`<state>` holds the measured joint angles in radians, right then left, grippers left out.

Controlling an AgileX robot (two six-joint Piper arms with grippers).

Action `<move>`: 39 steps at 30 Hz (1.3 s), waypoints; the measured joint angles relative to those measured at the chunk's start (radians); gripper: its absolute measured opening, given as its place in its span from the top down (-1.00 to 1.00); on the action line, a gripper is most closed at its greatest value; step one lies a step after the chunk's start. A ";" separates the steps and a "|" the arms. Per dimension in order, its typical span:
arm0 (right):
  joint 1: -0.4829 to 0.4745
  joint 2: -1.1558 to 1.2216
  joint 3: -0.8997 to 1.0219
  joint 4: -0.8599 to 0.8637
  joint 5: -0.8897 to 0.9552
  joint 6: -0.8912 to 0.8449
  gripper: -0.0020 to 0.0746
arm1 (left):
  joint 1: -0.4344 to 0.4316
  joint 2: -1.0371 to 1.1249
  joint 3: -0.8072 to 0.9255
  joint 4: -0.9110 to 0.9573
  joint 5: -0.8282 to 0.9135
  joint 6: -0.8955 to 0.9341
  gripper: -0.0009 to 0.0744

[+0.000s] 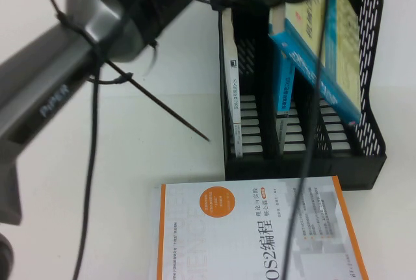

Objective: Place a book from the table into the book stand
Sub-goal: Place the book on the book shelf

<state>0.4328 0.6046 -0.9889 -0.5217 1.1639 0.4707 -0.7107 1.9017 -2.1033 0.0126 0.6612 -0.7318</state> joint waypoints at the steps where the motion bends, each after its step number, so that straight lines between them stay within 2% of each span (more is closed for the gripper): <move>1: 0.000 0.000 0.000 0.000 0.000 0.000 0.96 | -0.011 0.005 0.000 0.024 0.007 -0.013 0.46; 7: 0.000 0.000 0.000 0.006 -0.006 0.000 0.96 | -0.044 0.025 0.000 0.138 0.013 -0.135 0.46; 13: 0.000 0.000 0.000 0.020 -0.020 -0.009 0.96 | -0.045 0.043 -0.020 0.176 0.007 -0.189 0.46; 23: 0.000 0.000 0.000 0.026 -0.030 -0.021 0.96 | -0.067 0.134 -0.197 0.202 0.140 -0.119 0.46; 39: 0.000 0.000 0.003 0.045 -0.050 -0.023 0.96 | -0.103 0.202 -0.209 0.180 0.192 -0.046 0.46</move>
<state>0.4328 0.6046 -0.9855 -0.4762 1.1143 0.4478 -0.8132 2.1037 -2.3124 0.1928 0.8535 -0.7777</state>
